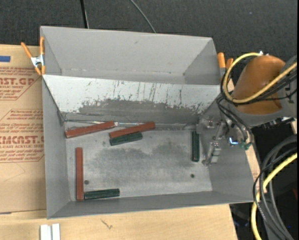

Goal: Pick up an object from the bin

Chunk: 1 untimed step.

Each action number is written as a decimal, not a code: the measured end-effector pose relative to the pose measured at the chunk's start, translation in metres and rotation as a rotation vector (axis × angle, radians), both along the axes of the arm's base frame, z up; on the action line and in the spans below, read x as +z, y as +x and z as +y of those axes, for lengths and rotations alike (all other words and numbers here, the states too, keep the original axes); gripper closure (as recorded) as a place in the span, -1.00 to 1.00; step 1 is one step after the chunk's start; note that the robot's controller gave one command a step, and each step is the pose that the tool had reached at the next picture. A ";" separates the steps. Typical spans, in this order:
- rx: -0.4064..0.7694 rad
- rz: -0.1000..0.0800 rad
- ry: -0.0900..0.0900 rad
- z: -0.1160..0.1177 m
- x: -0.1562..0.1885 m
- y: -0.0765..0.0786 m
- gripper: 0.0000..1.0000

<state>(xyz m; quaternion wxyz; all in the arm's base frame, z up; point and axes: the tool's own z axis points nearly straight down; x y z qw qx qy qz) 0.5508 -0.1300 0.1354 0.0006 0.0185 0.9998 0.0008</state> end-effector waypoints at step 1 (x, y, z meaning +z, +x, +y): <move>0.106 -0.002 -0.005 -0.018 -0.017 0.004 -1.00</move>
Offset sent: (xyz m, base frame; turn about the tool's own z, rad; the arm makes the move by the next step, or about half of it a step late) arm 0.0425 -0.0134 -0.0601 -0.4724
